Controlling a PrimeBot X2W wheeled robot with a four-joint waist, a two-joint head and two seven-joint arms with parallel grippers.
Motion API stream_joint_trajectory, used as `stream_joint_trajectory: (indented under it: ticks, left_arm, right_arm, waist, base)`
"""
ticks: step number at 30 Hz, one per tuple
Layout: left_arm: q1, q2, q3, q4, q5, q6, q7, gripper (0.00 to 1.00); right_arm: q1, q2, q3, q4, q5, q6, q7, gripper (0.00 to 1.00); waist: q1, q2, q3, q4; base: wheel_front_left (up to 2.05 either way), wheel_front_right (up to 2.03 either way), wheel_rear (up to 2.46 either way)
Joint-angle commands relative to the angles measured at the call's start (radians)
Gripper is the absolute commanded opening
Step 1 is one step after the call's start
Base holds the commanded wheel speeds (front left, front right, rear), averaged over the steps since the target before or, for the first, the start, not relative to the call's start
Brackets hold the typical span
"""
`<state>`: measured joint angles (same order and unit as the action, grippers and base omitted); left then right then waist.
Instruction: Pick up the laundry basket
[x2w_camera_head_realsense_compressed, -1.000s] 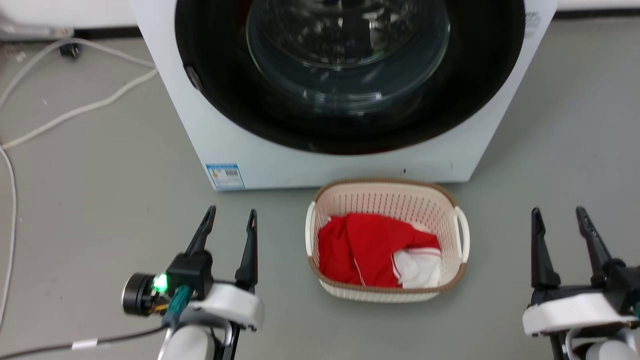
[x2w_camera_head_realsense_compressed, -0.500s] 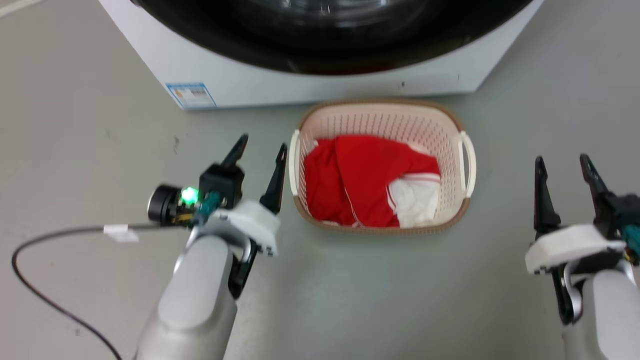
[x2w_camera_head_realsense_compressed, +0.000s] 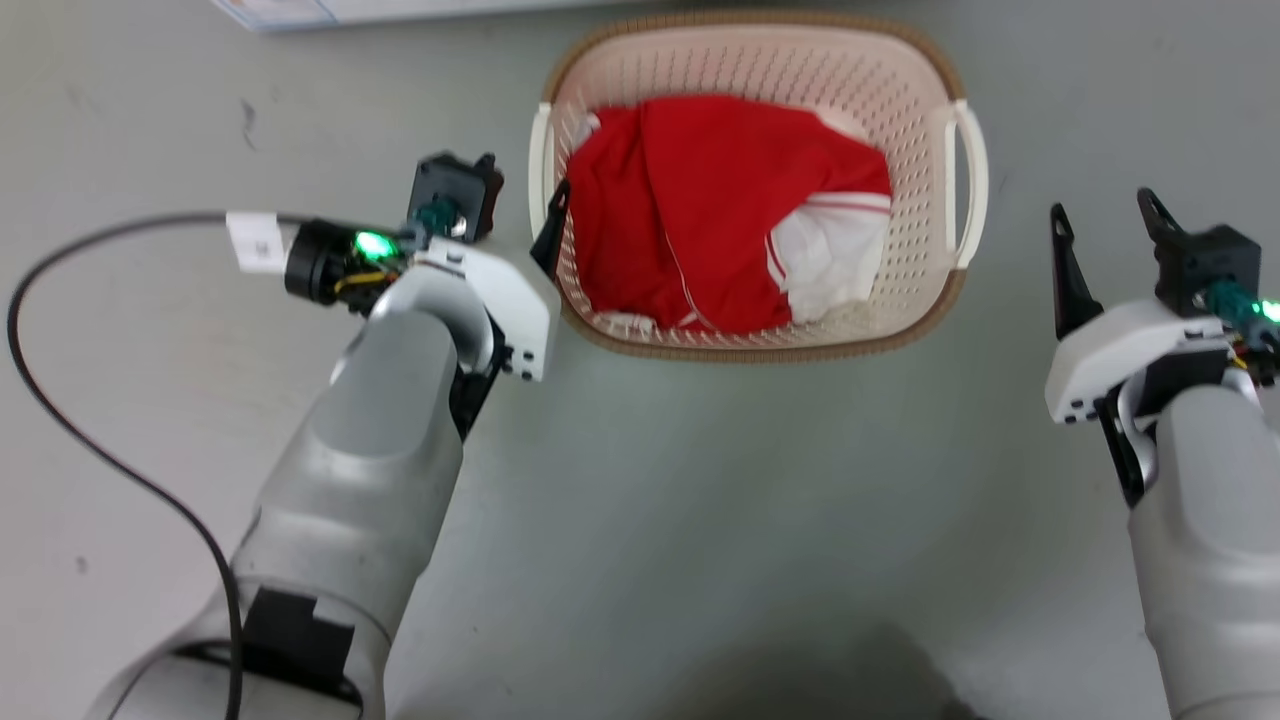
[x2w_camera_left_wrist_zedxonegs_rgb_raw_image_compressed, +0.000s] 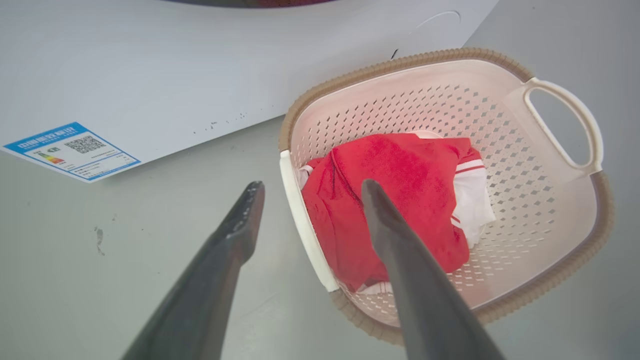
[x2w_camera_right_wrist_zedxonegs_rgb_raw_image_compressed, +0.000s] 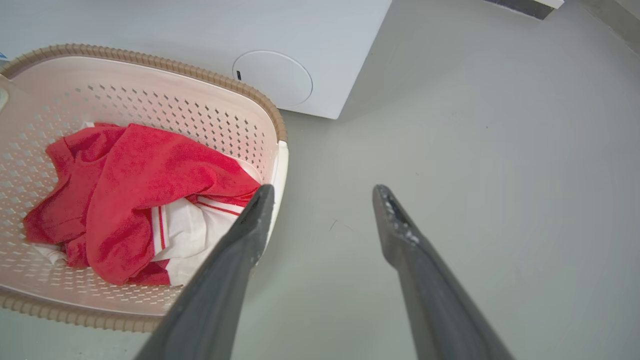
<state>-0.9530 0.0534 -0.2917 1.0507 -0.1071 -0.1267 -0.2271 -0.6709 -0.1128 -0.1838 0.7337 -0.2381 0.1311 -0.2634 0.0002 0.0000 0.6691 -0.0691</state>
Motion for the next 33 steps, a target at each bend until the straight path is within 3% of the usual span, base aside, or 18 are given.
stream_joint_trajectory:
  ticks: [1, 4, 14, 24, 33]
  left_arm:
    - [-0.031, 0.002, -0.008, 0.021, -0.007, -0.002, 0.011, 1.0]
    - [-0.124, 0.001, -0.084, 0.098, -0.061, -0.003, 0.064, 1.0]
    - [-0.256, 0.028, -0.189, 0.158, -0.135, -0.003, 0.106, 1.0]
    - [-0.306, 0.033, -0.244, 0.187, -0.188, -0.002, 0.114, 1.0]
    - [-0.357, 0.037, -0.298, 0.196, -0.223, -0.002, 0.118, 1.0]
  right_arm:
    - [-0.034, -0.007, 0.007, 0.025, -0.006, -0.001, -0.002, 1.0]
    - [-0.142, -0.021, 0.034, 0.159, -0.033, -0.001, -0.002, 1.0]
    - [-0.328, -0.038, 0.066, 0.355, -0.062, -0.001, -0.002, 1.0]
    - [-0.427, -0.039, 0.069, 0.478, -0.088, -0.001, -0.001, 1.0]
    - [-0.482, -0.038, 0.046, 0.508, -0.125, -0.001, 0.0, 1.0]
  waist:
    - [-0.0002, 0.0, 0.059, -0.009]
    - [-0.0002, 0.0, 0.124, -0.014]
    - [-0.0002, 0.0, 0.218, -0.001]
    - [-0.0002, 0.0, 0.271, 0.02]
    - [-0.0002, 0.0, 0.324, 0.025]
  base:
    - [0.0, 0.0, 0.0]
    - [0.0, 0.0, 0.0]
    - [0.0, 0.0, 0.0]
    - [0.0, 0.0, 0.0]
    - [0.0, 0.0, 0.0]
